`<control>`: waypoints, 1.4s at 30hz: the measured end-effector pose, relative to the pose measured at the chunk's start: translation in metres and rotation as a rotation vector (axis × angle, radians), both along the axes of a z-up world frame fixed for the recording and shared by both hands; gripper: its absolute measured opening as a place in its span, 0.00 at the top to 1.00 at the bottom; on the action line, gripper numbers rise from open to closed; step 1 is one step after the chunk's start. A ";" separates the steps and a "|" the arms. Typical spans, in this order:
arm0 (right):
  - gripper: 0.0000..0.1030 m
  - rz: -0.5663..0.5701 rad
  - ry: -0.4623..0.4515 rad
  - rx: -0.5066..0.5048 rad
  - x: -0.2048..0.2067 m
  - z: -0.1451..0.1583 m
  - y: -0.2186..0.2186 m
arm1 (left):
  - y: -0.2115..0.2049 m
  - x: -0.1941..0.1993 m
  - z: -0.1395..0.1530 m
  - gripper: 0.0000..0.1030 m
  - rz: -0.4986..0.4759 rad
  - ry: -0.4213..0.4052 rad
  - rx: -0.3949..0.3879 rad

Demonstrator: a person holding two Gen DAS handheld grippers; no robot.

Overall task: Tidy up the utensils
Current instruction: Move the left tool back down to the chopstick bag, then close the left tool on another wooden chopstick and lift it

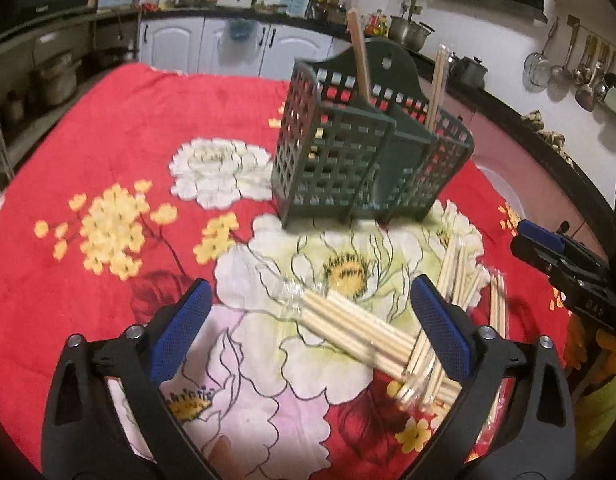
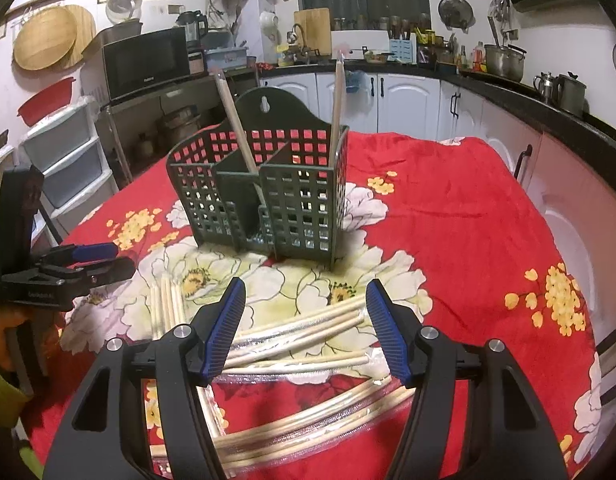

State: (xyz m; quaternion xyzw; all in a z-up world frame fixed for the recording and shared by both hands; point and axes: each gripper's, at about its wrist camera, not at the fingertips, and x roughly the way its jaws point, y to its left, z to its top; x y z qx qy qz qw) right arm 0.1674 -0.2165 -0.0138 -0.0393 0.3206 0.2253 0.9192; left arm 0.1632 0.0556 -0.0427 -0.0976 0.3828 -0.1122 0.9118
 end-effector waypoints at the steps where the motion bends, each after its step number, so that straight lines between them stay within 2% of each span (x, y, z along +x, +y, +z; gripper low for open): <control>1: 0.41 -0.003 0.006 0.001 0.001 -0.001 -0.001 | 0.000 0.001 -0.003 0.26 -0.007 0.018 -0.015; 4: 0.41 -0.017 0.020 -0.004 0.004 -0.005 -0.005 | -0.001 0.003 -0.012 0.41 -0.022 0.058 -0.038; 6: 0.41 -0.025 0.032 -0.003 0.007 -0.008 -0.008 | -0.003 0.003 -0.016 0.45 -0.040 0.081 -0.061; 12: 0.41 -0.053 0.107 -0.001 0.023 -0.021 -0.018 | 0.002 0.015 -0.033 0.46 -0.031 0.161 -0.157; 14: 0.41 -0.061 0.137 0.006 0.029 -0.026 -0.020 | 0.005 0.018 -0.036 0.52 -0.023 0.165 -0.175; 19: 0.41 -0.067 0.223 0.032 0.046 -0.043 -0.024 | 0.013 0.024 -0.043 0.80 0.004 0.167 -0.183; 25: 0.45 -0.089 0.280 0.087 0.068 -0.055 -0.029 | 0.018 0.024 -0.044 0.88 0.001 0.161 -0.189; 31: 0.59 -0.103 0.308 0.114 0.078 -0.061 -0.032 | 0.023 0.023 -0.046 0.92 0.001 0.166 -0.196; 36: 0.88 -0.116 0.300 0.109 0.078 -0.062 -0.036 | 0.029 0.020 -0.045 0.92 -0.001 0.171 -0.203; 42: 0.95 -0.128 0.276 0.136 0.072 -0.056 -0.043 | 0.036 0.017 -0.047 0.92 0.006 0.180 -0.238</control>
